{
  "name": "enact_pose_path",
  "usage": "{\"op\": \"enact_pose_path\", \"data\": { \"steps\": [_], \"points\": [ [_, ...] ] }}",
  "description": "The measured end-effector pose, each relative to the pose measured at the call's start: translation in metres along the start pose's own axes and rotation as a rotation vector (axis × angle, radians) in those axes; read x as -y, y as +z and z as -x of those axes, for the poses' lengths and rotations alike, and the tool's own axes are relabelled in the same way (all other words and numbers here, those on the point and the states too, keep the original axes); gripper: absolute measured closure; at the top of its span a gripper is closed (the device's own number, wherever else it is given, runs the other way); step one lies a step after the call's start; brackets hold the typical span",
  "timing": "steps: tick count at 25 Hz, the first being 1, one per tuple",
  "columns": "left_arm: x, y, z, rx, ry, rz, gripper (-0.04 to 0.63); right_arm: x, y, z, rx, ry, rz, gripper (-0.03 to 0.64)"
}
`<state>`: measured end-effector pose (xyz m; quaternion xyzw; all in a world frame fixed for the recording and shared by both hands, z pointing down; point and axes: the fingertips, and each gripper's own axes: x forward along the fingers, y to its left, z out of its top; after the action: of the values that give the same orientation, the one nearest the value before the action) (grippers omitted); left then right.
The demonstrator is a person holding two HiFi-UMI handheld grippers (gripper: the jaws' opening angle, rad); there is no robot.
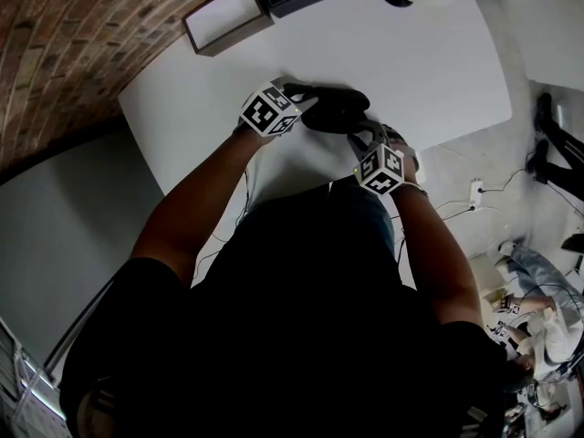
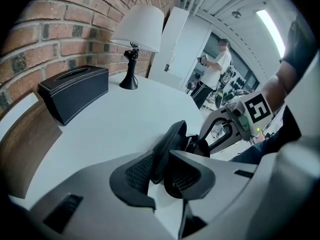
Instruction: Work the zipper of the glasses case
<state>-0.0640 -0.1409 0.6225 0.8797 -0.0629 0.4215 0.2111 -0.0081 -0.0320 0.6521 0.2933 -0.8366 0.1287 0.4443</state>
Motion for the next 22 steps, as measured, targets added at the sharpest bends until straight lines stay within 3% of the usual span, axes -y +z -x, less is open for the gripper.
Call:
{"op": "enact_pose_path", "data": {
  "steps": [22],
  "points": [
    [0.028, -0.009, 0.015, 0.018, -0.082, 0.089, 0.483, -0.005, -0.004, -0.003, 0.003, -0.006, 0.011, 0.499]
  ]
}}
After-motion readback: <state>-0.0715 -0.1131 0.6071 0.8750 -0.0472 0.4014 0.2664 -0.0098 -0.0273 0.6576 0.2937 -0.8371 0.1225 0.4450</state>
